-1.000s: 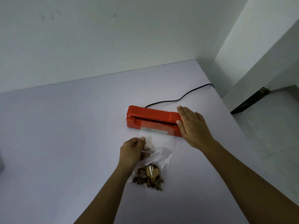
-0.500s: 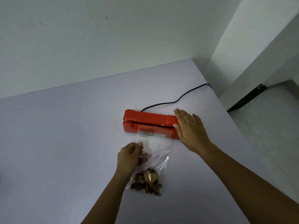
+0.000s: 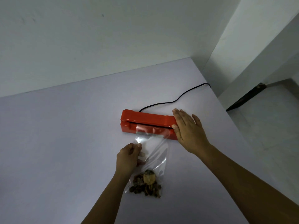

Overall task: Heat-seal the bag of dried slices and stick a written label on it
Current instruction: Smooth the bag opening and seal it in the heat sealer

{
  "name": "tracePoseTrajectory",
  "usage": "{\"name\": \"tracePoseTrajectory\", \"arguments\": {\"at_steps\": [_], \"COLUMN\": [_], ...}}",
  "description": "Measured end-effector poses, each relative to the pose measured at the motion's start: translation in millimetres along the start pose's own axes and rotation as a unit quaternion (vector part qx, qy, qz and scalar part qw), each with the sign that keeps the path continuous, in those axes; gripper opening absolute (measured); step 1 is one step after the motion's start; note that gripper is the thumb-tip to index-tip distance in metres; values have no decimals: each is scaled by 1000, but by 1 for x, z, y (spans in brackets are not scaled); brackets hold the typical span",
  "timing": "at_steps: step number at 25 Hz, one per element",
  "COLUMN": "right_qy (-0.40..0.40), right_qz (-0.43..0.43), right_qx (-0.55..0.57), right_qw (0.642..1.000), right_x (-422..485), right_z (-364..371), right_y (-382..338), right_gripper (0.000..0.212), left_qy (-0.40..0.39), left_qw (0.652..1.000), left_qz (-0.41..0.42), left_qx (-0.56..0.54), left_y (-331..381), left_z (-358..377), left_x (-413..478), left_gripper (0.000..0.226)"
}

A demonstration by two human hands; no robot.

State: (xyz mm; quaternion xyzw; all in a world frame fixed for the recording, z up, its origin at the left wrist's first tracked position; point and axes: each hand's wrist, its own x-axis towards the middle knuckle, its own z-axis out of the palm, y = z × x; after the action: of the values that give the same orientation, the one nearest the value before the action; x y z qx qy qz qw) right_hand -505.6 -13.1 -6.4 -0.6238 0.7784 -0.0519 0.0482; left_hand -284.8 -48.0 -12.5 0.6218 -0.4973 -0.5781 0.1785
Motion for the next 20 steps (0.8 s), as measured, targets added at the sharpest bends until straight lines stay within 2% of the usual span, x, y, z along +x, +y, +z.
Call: {"name": "tracePoseTrajectory", "arguments": {"at_steps": [5, 11, 16, 20], "right_qy": [0, 7, 4, 4], "right_qz": [0, -3, -2, 0], "right_qx": [1, 0, -1, 0], "right_qw": [1000, 1000, 1000, 1000], "right_x": [0, 1, 1, 0], "right_z": [0, 0, 0, 0], "right_y": [0, 0, -1, -1], "right_gripper": [65, 78, 69, 71], "left_qy": [0, 6, 3, 6], "left_qw": [1000, 1000, 1000, 1000], "left_qz": [-6, -5, -2, 4], "left_qx": [-19, -30, -25, -12], "left_y": [0, 3, 3, 4], "left_z": [-1, 0, 0, 1], "left_x": [0, -2, -2, -3], "left_gripper": [22, 23, 23, 22]}}
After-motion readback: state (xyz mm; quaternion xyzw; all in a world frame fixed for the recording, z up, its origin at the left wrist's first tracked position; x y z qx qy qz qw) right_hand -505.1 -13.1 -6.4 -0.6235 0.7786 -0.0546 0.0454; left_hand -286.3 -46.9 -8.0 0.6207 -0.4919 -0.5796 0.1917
